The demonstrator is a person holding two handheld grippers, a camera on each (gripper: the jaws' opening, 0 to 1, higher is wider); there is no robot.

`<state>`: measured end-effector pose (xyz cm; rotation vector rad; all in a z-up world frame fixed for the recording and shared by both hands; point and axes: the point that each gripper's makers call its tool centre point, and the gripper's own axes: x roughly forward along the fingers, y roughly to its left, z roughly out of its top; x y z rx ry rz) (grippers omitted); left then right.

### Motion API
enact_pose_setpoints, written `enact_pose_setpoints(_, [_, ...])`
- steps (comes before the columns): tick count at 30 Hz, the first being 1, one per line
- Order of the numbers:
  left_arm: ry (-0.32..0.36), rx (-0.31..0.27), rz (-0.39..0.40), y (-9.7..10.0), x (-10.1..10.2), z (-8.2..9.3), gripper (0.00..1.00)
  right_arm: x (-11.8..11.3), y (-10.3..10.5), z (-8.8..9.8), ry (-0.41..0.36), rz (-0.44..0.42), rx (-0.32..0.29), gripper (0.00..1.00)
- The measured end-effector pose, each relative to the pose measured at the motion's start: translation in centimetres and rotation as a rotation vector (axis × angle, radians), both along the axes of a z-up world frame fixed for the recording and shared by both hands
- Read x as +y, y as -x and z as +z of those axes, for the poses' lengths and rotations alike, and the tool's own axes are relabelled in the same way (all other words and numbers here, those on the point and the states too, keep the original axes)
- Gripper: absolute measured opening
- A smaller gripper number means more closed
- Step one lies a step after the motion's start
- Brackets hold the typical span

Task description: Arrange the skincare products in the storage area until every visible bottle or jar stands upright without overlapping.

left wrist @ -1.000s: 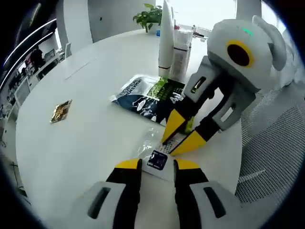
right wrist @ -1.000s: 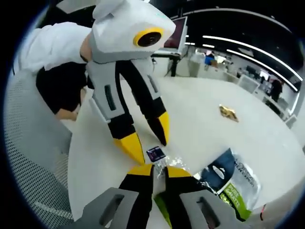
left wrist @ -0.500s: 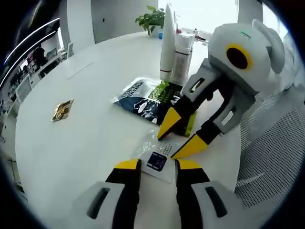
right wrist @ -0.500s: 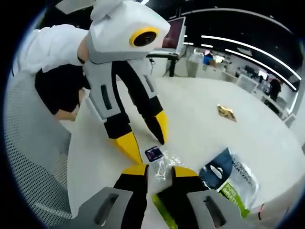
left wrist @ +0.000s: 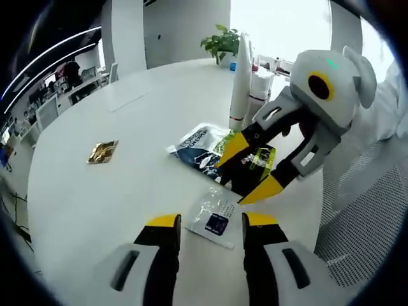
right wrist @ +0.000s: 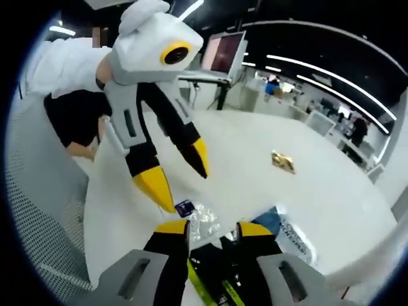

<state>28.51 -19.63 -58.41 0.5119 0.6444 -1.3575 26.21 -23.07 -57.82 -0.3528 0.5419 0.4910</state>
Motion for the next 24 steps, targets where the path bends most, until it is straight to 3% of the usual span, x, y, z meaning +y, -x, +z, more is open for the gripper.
enact_pose_setpoints(10, [0.075,0.007,0.095,0.7,-0.2,2.5,0.58,-1.1,0.2,2.4,-0.013,-0.054,-0.057,0.38])
enact_pose_setpoints(24, [0.112,0.013,0.113,2.3,0.0,4.8,0.72,-2.4,2.8,5.4,0.004,-0.136,-0.122,0.56])
